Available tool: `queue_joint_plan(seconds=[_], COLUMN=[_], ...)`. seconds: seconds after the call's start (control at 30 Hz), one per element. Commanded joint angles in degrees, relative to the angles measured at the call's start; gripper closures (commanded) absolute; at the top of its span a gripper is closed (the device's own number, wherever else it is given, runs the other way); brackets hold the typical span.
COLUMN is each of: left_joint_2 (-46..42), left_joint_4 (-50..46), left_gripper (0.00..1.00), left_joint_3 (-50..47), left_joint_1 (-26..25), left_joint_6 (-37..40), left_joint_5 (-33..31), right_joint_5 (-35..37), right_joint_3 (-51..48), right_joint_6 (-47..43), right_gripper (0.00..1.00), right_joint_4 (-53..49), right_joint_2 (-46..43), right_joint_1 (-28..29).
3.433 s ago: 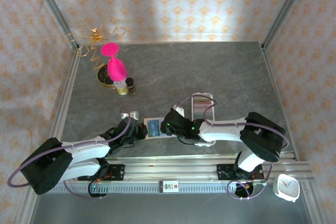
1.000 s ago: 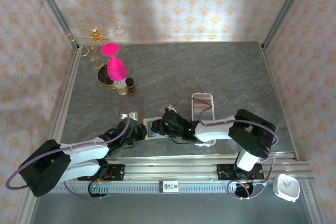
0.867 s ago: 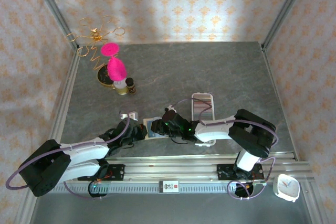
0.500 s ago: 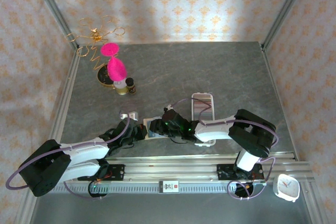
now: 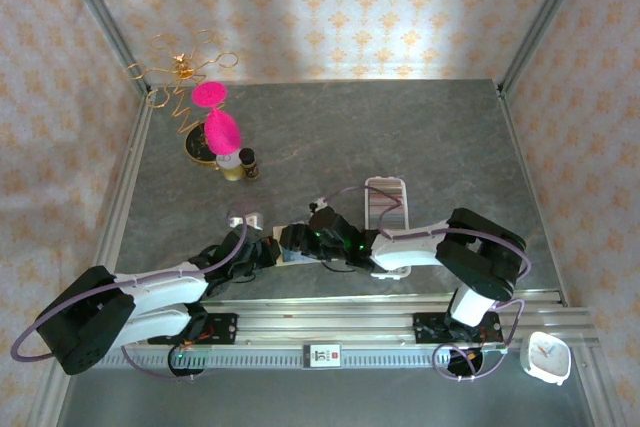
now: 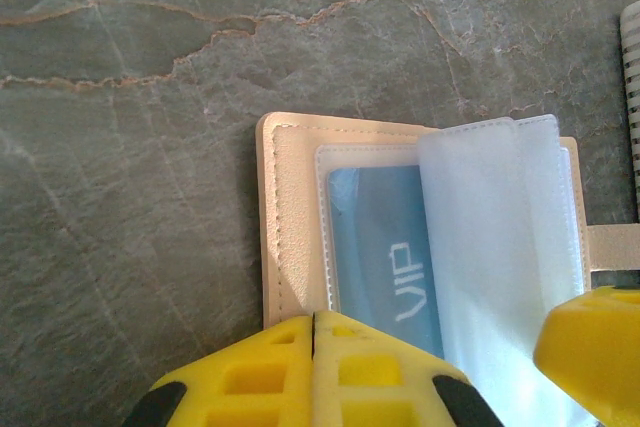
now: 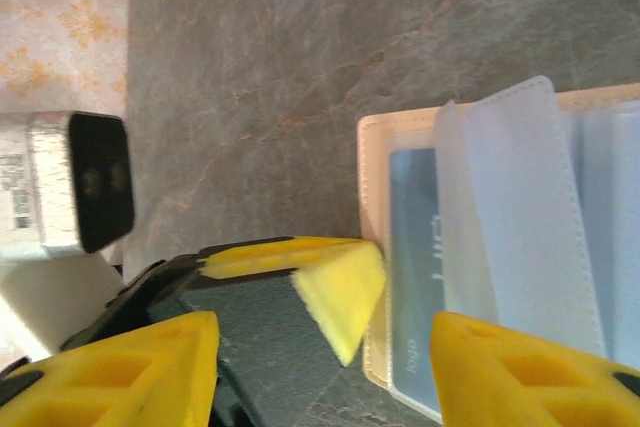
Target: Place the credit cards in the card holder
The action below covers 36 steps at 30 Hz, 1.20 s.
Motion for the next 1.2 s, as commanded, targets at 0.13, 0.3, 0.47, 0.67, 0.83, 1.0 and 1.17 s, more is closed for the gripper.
queue_joint_plan(seconds=[0.13,0.3,0.47,0.67,0.83,1.0,1.17], left_joint_2=[-0.77,-0.82,-1.33,-2.05,-2.64,-5.45,-10.40], left_joint_4=[-0.84,-1.02,-1.62,-1.72,-3.13,-9.68,-14.64], left_gripper=[0.95,0.95,0.95,0.95,0.95,0.94,0.91], left_joint_3=[-0.36,-0.18,-0.10,-0.36,-0.01,2.18,4.16], left_joint_1=[-0.39,-0.39,-0.35,-0.39,-0.35,-0.39,-0.38], left_joint_6=[-0.31,-0.31,-0.09,-0.22,0.25,2.46,3.59], left_joint_5=[-0.78,-0.76,-0.97,-1.37,-1.87,-5.62,-8.73], right_joint_5=[-0.25,2.03,6.24,12.42,22.39,33.75,33.64], right_joint_3=[-0.65,0.32,2.03,4.80,7.92,9.86,5.61], right_joint_6=[0.52,-0.07,-1.45,-4.01,-7.42,-11.69,-23.46], right_gripper=[0.37,0.36,0.36,0.38,0.42,0.50,0.50], right_joint_4=[4.39,-0.16,-7.47,-17.68,-30.54,-40.60,-31.80], right_joint_2=[-3.29,-2.45,-1.75,-1.29,-1.13,-6.34,-19.94], right_joint_1=[0.49,0.48,0.46,0.49,0.49,0.48,0.49])
